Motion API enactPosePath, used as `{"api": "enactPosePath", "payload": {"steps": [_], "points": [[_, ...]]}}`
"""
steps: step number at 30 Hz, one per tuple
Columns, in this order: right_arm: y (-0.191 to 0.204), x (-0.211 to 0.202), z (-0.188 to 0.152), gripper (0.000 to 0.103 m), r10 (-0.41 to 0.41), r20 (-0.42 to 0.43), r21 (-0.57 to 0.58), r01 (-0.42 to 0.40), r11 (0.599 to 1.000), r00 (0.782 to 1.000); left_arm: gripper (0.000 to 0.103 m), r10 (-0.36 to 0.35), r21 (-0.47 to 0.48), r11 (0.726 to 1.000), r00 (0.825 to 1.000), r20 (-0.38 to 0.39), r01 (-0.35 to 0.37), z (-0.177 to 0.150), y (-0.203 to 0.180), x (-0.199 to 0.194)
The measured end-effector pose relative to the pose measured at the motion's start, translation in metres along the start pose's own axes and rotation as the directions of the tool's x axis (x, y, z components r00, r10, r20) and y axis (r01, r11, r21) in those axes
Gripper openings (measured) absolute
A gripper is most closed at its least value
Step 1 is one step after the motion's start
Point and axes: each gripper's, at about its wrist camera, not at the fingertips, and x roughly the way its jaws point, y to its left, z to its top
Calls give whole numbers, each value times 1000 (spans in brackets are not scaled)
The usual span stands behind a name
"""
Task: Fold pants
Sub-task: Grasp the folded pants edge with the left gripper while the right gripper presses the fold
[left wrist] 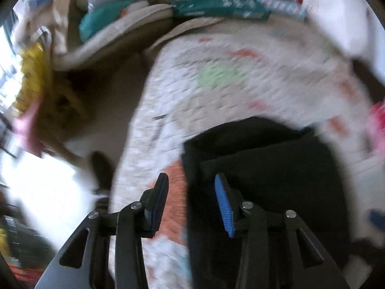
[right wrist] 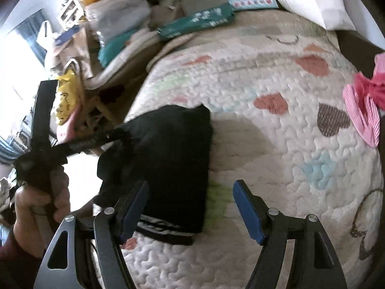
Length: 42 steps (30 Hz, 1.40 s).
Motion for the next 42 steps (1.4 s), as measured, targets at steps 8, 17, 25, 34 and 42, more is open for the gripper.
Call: {"api": "enactPosePath", "payload": {"steps": [8,17,25,34,42], "points": [[-5,11,-4,78,19,-14,28,-18,999,1000,51,-128,-209,971,990,-54,114,-6,58,20],[62,21,34,78,131,-19,-157,-133,979,991,51,-270,-433,858,960,76,276,-52,110,-26],[149,103,81,78,48,-260,-401,-153,903,965,51,-429,-360,811,887,171,462,-98,80,-50],[165,150,90,21,-243,-362,-531,16,847,900,51,-513,-248,805,842,167,540,-91,39,-50],[186,148,100,17,-200,-357,-508,-10,861,912,2,-424,-265,863,902,85,430,-91,34,-37]]}}
